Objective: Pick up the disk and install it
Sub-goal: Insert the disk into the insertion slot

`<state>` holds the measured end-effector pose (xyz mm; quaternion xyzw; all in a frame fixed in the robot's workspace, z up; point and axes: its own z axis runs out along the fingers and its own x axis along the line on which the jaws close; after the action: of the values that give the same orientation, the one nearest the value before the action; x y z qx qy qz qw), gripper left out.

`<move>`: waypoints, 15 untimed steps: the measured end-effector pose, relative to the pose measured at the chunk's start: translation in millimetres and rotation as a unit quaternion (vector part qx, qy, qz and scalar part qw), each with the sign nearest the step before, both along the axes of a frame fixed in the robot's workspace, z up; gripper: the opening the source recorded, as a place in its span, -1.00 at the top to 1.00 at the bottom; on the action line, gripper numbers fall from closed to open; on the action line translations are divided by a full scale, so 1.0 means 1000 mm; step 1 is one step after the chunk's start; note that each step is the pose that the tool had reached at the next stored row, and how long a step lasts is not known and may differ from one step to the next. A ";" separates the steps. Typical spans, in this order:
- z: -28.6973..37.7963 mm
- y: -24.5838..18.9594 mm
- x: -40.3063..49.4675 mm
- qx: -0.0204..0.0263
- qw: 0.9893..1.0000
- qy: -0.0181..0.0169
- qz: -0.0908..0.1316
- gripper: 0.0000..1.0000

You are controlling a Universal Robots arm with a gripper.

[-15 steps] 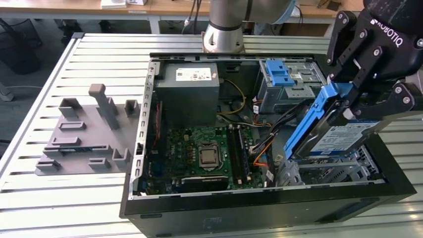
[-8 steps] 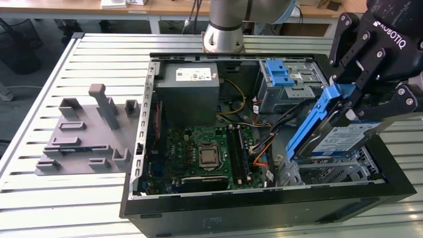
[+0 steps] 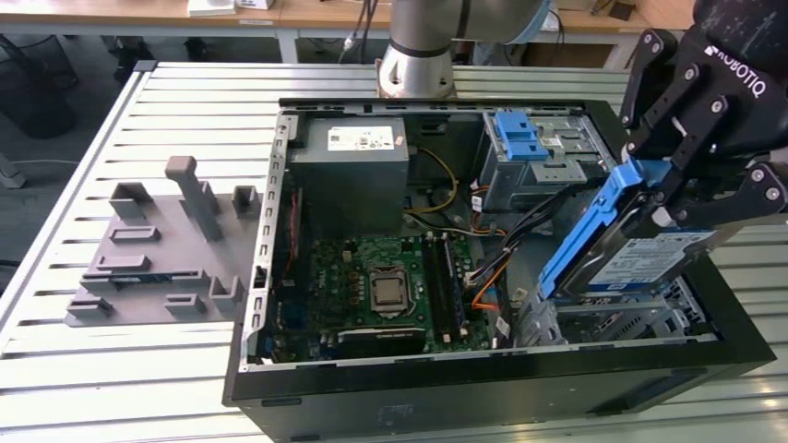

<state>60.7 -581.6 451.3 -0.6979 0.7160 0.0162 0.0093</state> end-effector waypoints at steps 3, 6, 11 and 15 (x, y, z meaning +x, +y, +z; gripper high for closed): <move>-0.0014 0.0000 0.0020 0.000 1.000 0.000 0.000 0.27; -0.0025 0.0001 0.0043 0.000 1.000 0.000 0.000 0.27; -0.0044 0.0018 0.0076 0.000 1.000 0.000 0.000 0.27; -0.0061 0.0029 0.0095 0.000 1.000 0.000 0.000 0.27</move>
<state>70.1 -578.7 445.2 -0.6979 0.7160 0.0162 0.0093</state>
